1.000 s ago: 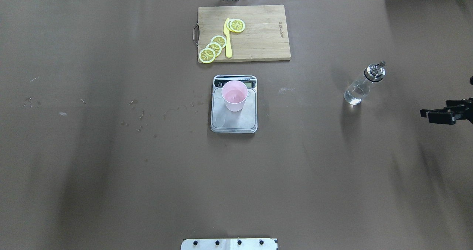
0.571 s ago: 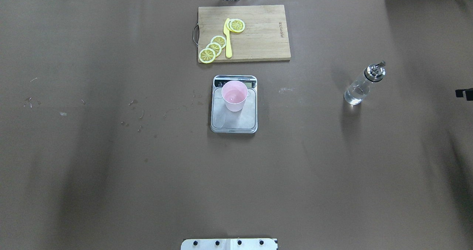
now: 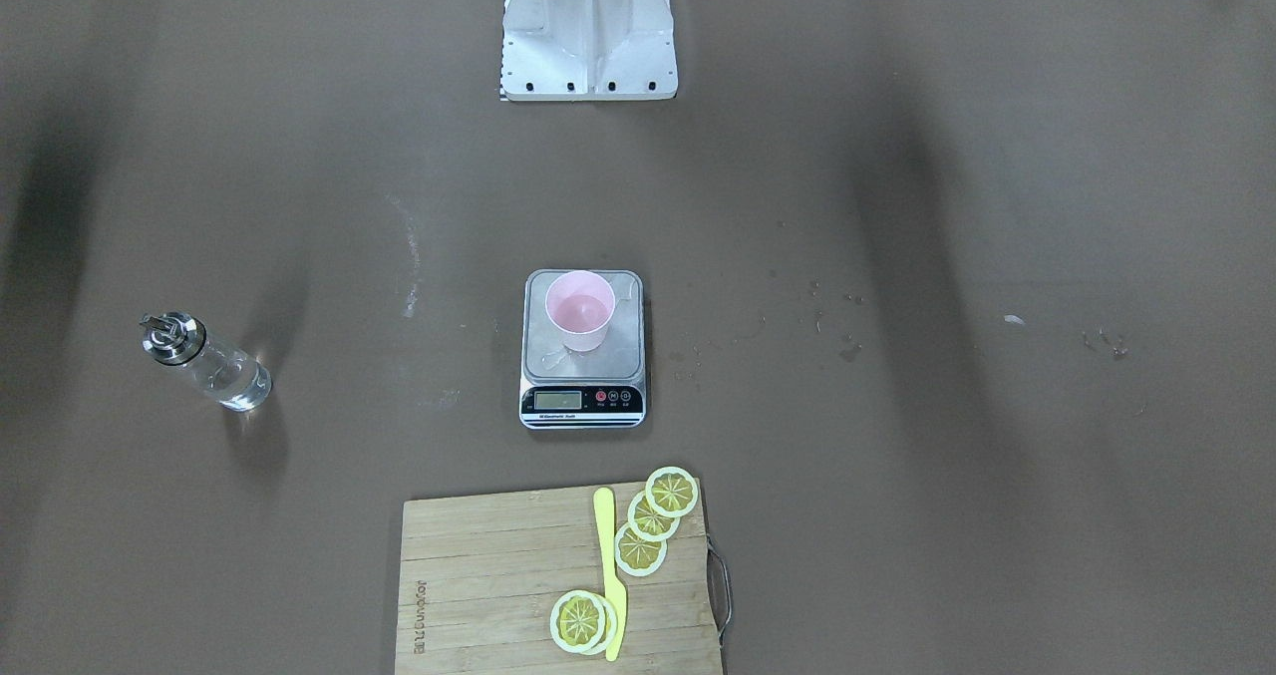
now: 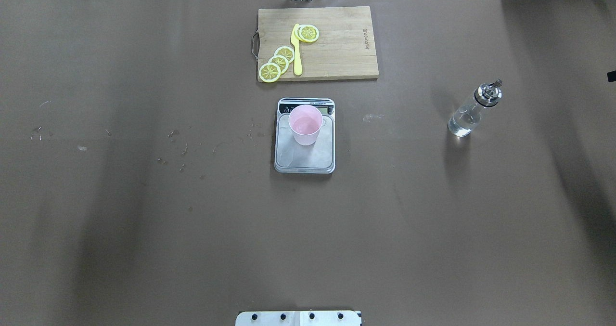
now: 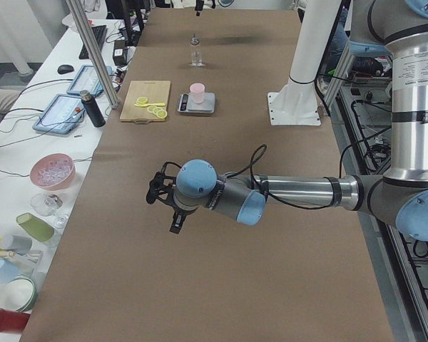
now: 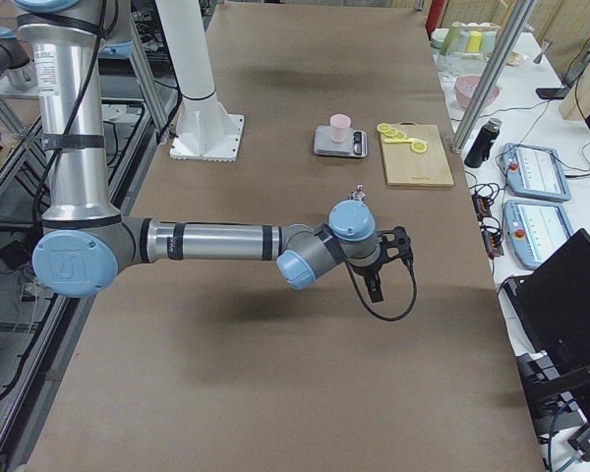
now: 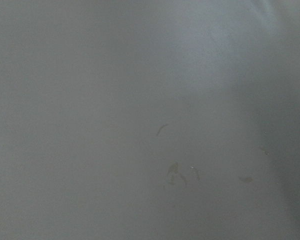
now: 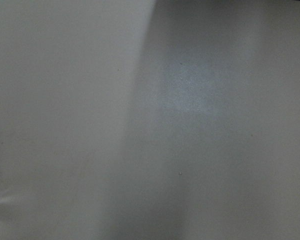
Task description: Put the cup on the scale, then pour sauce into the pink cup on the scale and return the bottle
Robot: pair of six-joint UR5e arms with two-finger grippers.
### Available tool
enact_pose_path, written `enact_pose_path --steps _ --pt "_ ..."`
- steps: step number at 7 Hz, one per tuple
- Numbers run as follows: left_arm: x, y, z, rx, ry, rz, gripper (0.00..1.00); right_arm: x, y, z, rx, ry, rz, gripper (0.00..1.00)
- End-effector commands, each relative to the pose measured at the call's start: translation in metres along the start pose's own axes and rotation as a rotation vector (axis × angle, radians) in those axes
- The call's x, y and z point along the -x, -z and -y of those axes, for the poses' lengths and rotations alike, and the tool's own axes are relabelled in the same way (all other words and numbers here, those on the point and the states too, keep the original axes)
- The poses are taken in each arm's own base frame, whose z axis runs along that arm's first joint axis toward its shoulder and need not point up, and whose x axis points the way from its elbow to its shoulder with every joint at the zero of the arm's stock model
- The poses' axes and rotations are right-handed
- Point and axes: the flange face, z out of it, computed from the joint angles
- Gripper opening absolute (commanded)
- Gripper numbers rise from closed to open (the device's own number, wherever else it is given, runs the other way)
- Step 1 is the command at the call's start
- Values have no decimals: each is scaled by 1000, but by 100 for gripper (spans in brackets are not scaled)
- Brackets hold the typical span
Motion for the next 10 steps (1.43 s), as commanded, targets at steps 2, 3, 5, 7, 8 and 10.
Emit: enact_pose_path --steps 2,3,5,7,8,10 --pt "9 18 5 -18 40 18 97 0 11 75 139 -21 3 100" --pt "10 19 4 -19 42 19 97 -22 15 72 156 9 10 100" --pt "10 21 3 -22 42 20 97 -76 25 25 159 2 -6 100" --pt "9 21 2 -23 41 22 97 -73 40 -10 136 13 -9 100" --pt "10 21 0 -23 41 22 97 -73 45 -9 126 15 -12 100" --pt "8 22 1 -26 37 22 97 -71 48 -8 120 16 -25 100"
